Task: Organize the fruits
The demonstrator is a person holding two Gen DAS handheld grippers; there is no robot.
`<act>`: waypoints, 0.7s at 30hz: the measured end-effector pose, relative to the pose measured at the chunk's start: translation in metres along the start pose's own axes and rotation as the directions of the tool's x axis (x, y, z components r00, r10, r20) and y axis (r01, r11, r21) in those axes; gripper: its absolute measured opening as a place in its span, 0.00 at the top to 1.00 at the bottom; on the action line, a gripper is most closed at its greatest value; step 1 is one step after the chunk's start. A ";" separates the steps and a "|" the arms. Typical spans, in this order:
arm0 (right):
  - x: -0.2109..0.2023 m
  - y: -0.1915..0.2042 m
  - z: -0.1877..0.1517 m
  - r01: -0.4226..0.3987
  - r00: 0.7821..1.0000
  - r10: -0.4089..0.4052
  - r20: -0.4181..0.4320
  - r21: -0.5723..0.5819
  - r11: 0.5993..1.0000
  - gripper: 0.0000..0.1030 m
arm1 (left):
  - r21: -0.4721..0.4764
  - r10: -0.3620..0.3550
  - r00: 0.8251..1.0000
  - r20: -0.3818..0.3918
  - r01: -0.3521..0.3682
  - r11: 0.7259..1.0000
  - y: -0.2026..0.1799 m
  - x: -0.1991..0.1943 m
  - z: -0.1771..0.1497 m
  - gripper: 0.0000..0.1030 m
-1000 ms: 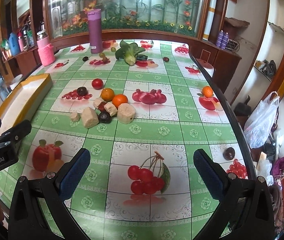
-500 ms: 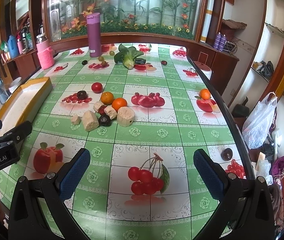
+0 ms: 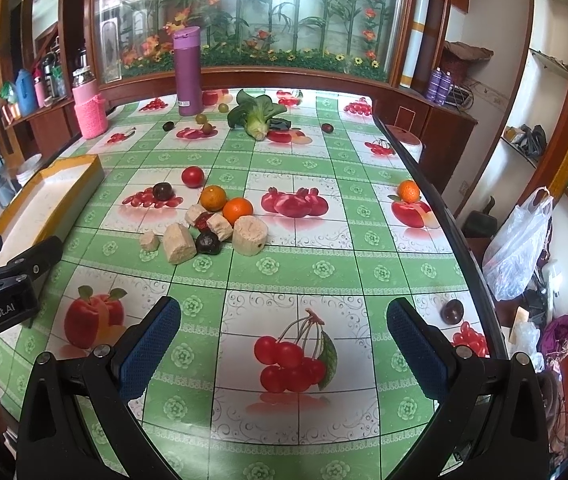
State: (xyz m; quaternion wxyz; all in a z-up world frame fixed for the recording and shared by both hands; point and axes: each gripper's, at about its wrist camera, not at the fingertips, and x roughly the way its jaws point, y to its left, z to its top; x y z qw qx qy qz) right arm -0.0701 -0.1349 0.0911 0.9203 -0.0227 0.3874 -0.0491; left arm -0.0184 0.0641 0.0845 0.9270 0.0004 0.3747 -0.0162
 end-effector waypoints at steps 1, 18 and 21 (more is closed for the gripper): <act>0.000 0.000 0.000 -0.002 1.000 0.002 0.000 -0.001 1.000 0.00 | 0.003 0.002 1.000 0.002 -0.002 1.000 0.000 0.000 0.000 0.00; 0.020 -0.004 0.016 -0.033 0.999 0.032 -0.006 -0.044 0.999 0.00 | 0.033 0.022 1.000 -0.021 -0.021 0.999 -0.003 0.011 0.003 0.00; 0.037 -0.010 0.028 -0.031 1.000 0.031 0.002 -0.076 0.997 0.00 | 0.046 0.015 0.999 -0.036 -0.014 0.999 -0.004 0.014 0.002 0.00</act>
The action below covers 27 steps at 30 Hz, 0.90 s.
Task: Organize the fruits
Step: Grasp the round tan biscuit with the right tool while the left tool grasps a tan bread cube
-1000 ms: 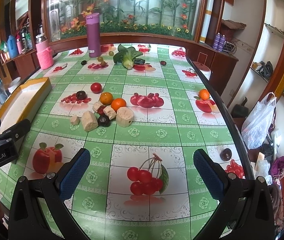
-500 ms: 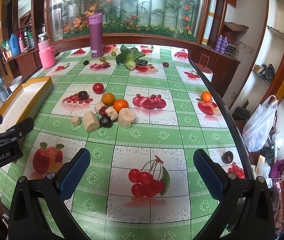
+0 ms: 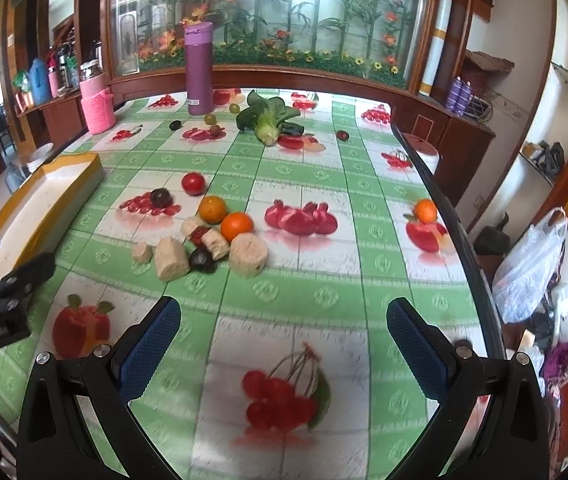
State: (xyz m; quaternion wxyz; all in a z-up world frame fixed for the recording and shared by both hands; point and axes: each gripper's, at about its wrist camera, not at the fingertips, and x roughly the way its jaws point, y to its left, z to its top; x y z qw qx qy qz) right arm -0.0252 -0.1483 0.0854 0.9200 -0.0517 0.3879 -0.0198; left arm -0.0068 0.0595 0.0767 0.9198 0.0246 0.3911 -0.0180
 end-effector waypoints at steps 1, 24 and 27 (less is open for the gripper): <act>0.009 -0.002 0.005 -0.007 1.000 0.007 -0.011 -0.010 1.000 0.00 | 0.006 -0.003 1.000 -0.007 0.003 1.000 -0.001 0.001 0.000 0.00; 0.125 0.022 0.028 -0.268 0.946 0.226 -0.233 -0.168 0.949 0.65 | 0.059 -0.052 0.992 -0.118 0.060 0.996 -0.025 0.023 -0.003 0.00; 0.120 0.014 0.026 -0.256 0.950 0.222 -0.222 -0.139 0.957 0.65 | 0.058 -0.077 0.988 -0.132 0.086 0.995 -0.031 0.028 0.002 0.00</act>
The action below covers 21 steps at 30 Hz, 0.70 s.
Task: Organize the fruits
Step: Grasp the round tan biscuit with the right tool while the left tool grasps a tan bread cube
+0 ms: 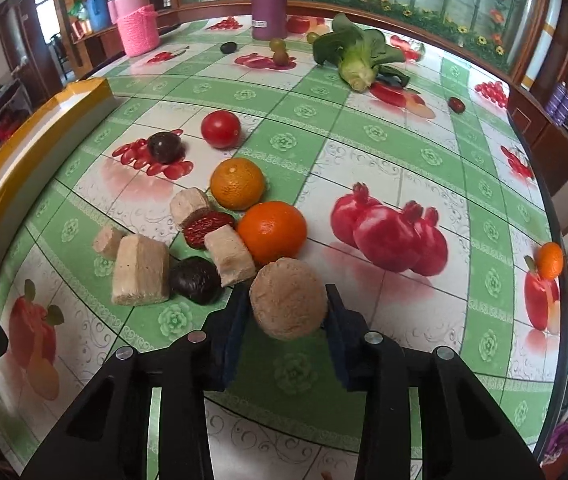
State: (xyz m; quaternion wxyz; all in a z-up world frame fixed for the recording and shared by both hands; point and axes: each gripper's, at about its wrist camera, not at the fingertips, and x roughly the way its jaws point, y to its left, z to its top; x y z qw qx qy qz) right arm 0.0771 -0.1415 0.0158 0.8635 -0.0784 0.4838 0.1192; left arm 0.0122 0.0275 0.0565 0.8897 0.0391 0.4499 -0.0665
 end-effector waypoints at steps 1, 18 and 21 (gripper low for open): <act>-0.005 -0.004 -0.003 -0.010 1.000 0.009 0.008 0.021 1.000 0.65 | 0.001 -0.010 1.000 -0.004 0.010 1.000 -0.002 0.002 0.003 0.01; -0.042 -0.025 -0.056 -0.028 0.999 0.024 0.038 0.112 0.993 0.65 | -0.135 -0.117 0.981 -0.152 0.097 0.986 -0.041 0.072 0.033 0.30; -0.043 -0.027 -0.058 -0.035 0.999 0.030 0.042 0.122 0.992 0.65 | -0.138 -0.095 0.985 -0.142 0.075 0.988 -0.042 0.078 0.037 0.51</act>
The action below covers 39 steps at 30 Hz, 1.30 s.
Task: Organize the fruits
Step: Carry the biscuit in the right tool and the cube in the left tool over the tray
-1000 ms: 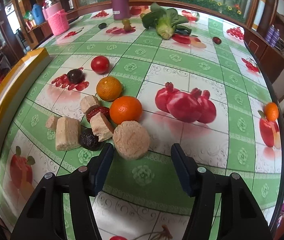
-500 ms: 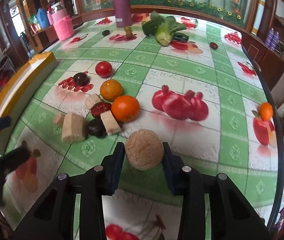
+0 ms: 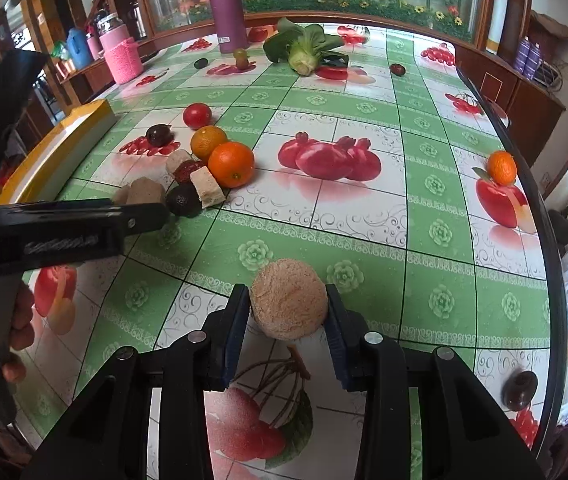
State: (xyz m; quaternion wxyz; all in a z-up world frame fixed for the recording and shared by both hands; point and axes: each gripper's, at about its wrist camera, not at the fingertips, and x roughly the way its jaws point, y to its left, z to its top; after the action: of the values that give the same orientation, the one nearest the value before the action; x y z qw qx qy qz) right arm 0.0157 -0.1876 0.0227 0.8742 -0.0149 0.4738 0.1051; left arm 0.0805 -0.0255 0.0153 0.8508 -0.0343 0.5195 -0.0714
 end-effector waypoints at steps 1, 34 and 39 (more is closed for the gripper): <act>0.000 0.000 -0.001 -0.002 1.000 0.002 0.001 0.001 1.000 0.65 | 0.004 -0.010 1.000 0.001 0.010 1.000 0.000 0.000 0.001 0.55; -0.022 0.077 0.003 -0.070 0.997 0.071 0.026 -0.060 0.996 0.65 | -0.013 -0.203 0.972 0.119 0.206 0.978 0.080 -0.103 -0.058 0.58; -0.020 0.119 0.031 -0.144 0.988 0.149 0.030 -0.125 0.982 0.65 | -0.085 -0.158 0.974 0.161 0.173 0.981 0.120 -0.114 -0.056 0.58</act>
State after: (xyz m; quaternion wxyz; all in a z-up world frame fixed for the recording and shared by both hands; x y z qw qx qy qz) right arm 0.0069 -0.0708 0.0652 0.8707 -0.0314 0.4488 0.1984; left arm -0.0097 0.1118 0.0737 0.8766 -0.1247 0.4506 -0.1134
